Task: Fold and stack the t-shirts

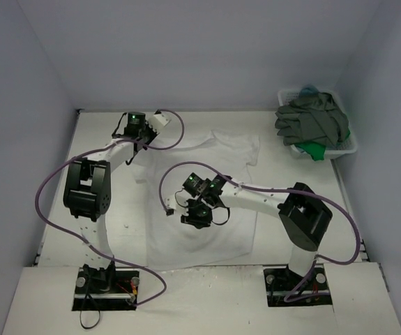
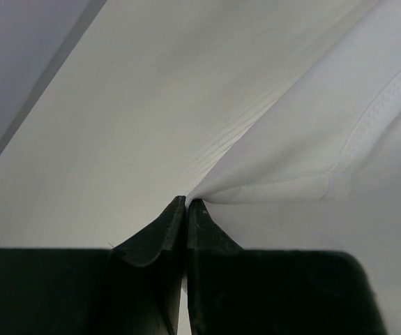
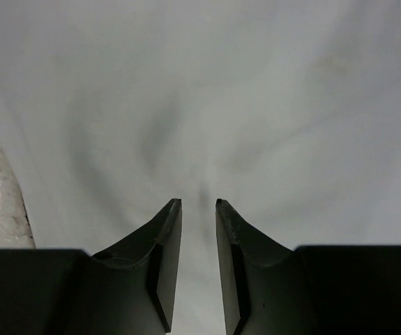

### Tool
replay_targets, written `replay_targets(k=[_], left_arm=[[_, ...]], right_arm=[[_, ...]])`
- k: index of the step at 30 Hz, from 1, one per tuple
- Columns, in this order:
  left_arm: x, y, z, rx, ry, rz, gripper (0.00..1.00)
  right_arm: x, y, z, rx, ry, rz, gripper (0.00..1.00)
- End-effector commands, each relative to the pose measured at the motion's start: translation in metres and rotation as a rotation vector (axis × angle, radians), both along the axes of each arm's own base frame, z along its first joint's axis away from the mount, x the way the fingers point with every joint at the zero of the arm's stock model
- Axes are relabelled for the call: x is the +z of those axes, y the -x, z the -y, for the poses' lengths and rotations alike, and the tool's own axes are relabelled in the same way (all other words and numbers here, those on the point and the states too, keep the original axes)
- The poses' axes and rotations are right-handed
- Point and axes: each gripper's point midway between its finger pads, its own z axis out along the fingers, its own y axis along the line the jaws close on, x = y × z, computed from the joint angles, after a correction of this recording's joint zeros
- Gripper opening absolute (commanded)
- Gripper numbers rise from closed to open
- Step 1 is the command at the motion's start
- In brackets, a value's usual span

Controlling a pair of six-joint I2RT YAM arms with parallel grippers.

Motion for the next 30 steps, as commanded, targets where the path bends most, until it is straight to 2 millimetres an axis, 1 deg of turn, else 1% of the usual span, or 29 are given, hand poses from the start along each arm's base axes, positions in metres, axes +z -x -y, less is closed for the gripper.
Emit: replay_targets(k=[1,2,3,4,6,7,8,10,11,13,15,16,17,18,19,20,21,22,23,24,25,26,27,28,29,30], left_arm=[[0.053,-0.019,-0.012,0.042,0.006,0.123,0.0],[0.053,-0.019,-0.015,0.045,0.003,0.122,0.0],[0.053,-0.02,-0.017,0.047,-0.001,0.122,0.0],[0.052,-0.02,-0.018,0.048,-0.003,0.12,0.0],[0.05,-0.021,-0.024,0.063,-0.013,0.111,0.0],[0.049,-0.022,-0.027,0.07,-0.015,0.109,0.0],[0.048,-0.023,-0.029,0.075,-0.017,0.108,0.0],[0.039,-0.017,-0.041,0.091,-0.028,0.066,0.0],[0.036,-0.015,-0.045,0.096,-0.033,0.058,0.0],[0.032,-0.012,-0.056,0.112,-0.037,0.043,0.0],[0.026,-0.008,-0.066,0.125,-0.046,0.022,0.0],[0.023,-0.005,-0.074,0.138,-0.051,0.005,0.0],[0.022,-0.002,-0.078,0.14,-0.059,-0.003,0.0],[0.019,0.002,-0.087,0.153,-0.066,-0.022,0.0],[0.018,0.004,-0.091,0.158,-0.072,-0.031,0.0],[0.019,0.007,-0.096,0.16,-0.079,-0.037,0.0],[0.018,0.01,-0.098,0.162,-0.08,-0.049,0.0],[0.017,0.017,-0.104,0.161,-0.085,-0.07,0.0],[0.021,0.019,-0.107,0.162,-0.086,-0.067,0.0],[0.016,0.026,-0.108,0.157,-0.09,-0.09,0.0],[0.022,0.029,-0.11,0.15,-0.09,-0.087,0.0],[0.024,0.033,-0.11,0.148,-0.09,-0.093,0.0],[0.019,0.042,-0.11,0.143,-0.094,-0.121,0.0],[0.026,0.046,-0.111,0.141,-0.095,-0.115,0.0],[0.028,0.05,-0.11,0.136,-0.095,-0.118,0.0],[0.027,0.055,-0.11,0.134,-0.097,-0.13,0.0]], right_arm=[[0.014,0.012,-0.033,0.073,-0.074,-0.021,0.23],[0.012,0.017,-0.037,0.077,-0.071,-0.034,0.23],[0.008,0.026,-0.041,0.099,-0.064,-0.047,0.22],[-0.003,0.031,-0.041,0.106,-0.038,-0.066,0.21],[-0.016,0.041,-0.038,0.124,-0.001,-0.083,0.19],[-0.027,0.045,-0.032,0.127,0.033,-0.092,0.18],[-0.032,0.047,-0.029,0.126,0.047,-0.099,0.18],[-0.041,0.049,-0.022,0.122,0.077,-0.11,0.17],[-0.047,0.049,-0.015,0.117,0.106,-0.106,0.17],[-0.055,0.046,-0.006,0.095,0.141,-0.097,0.15],[-0.063,0.043,0.007,0.077,0.184,-0.09,0.14],[-0.065,0.039,0.014,0.067,0.197,-0.082,0.14],[-0.07,0.037,0.025,0.056,0.228,-0.073,0.13],[-0.068,0.034,0.031,0.045,0.233,-0.065,0.13],[-0.069,0.031,0.037,0.033,0.241,-0.063,0.13],[-0.069,0.021,0.047,0.003,0.249,-0.058,0.13],[-0.071,0.016,0.057,-0.02,0.266,-0.053,0.13],[-0.069,0.005,0.069,-0.059,0.269,-0.049,0.13],[-0.066,-0.002,0.074,-0.077,0.269,-0.039,0.13],[-0.066,-0.008,0.084,-0.098,0.28,-0.028,0.13],[-0.061,-0.015,0.089,-0.115,0.272,-0.011,0.13],[-0.06,-0.025,0.101,-0.148,0.276,-0.009,0.13],[-0.058,-0.03,0.109,-0.167,0.279,0.001,0.13],[-0.058,-0.034,0.116,-0.182,0.285,0.003,0.13],[-0.058,-0.037,0.123,-0.193,0.291,0.007,0.13],[-0.058,-0.045,0.134,-0.218,0.294,0.009,0.13]])
